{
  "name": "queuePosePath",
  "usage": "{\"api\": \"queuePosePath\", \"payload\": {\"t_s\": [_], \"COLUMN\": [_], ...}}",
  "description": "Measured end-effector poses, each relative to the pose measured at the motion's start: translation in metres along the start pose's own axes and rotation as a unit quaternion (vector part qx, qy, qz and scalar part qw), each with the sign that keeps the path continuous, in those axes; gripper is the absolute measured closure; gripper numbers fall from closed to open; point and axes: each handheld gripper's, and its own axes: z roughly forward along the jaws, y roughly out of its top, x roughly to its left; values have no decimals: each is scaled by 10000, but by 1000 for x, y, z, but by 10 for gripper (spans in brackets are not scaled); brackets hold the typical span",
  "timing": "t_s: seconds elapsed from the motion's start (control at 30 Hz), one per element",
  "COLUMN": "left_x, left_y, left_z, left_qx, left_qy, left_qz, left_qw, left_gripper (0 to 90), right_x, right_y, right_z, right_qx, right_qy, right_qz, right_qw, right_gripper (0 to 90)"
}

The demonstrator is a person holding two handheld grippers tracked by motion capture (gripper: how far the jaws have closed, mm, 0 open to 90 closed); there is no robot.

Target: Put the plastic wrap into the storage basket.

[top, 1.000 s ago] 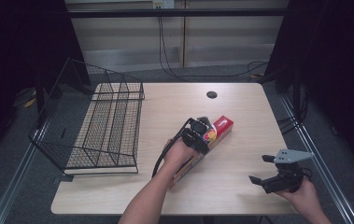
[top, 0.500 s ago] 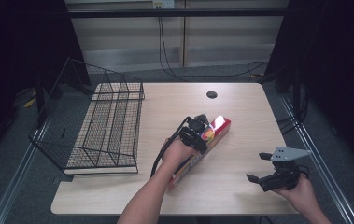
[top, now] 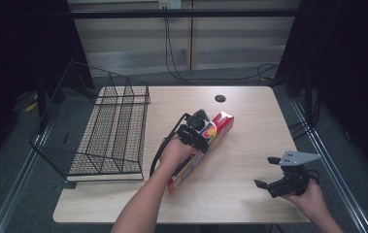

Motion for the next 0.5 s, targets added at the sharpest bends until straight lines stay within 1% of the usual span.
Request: {"api": "queuePosePath", "payload": {"t_s": [0.07, 0.1, 0.13, 0.2, 0.23, 0.27, 0.3, 0.33, 0.4, 0.47, 0.5], "left_x": [1, 2, 3, 4, 5, 5, 5, 6, 10, 12, 14], "left_y": [0, 0, 0, 0, 0, 0, 0, 0, 1, 1, 1], "left_z": [-3, -6, -7, -10, -11, -13, -14, -17, -23, -25, -28], "left_qx": [-36, 44, -1, 48, 63, 52, 37, 71, 11, 12, 25], "left_qy": [10, 2, 28, 31, 37, 68, 70, 82, 18, 20, 53], "left_qz": [-34, -60, -38, -62, -56, -35, -112, -74, -135, -143, -196], "left_qw": [10000, 10000, 10000, 10000, 10000, 10000, 9999, 9999, 9999, 9999, 9998], "left_gripper": [442, 442, 442, 442, 442, 442, 442, 442, 443, 442, 442], "right_x": [0, 0, 0, 1, 1, 1, 1, 1, 1, 1, 1], "right_y": [1, 1, 1, 1, 2, 2, 2, 2, 2, 2, 2], "right_z": [1, 1, 1, 2, 2, 3, 3, 3, 3, 3, 3], "right_qx": [-18, -18, -27, -33, -36, -21, -21, -21, -17, -13, -14], "right_qy": [54, 54, 92, 75, 104, 76, 76, 101, 106, 95, 98], "right_qz": [-18, -18, -39, -40, -45, -92, -92, -95, -100, -100, -94], "right_qw": [10000, 10000, 9999, 10000, 9999, 9999, 9999, 9999, 9999, 9999, 9999], "right_gripper": [19, 19, 19, 16, 16, 12, 12, 13, 13, 13, 13]}}
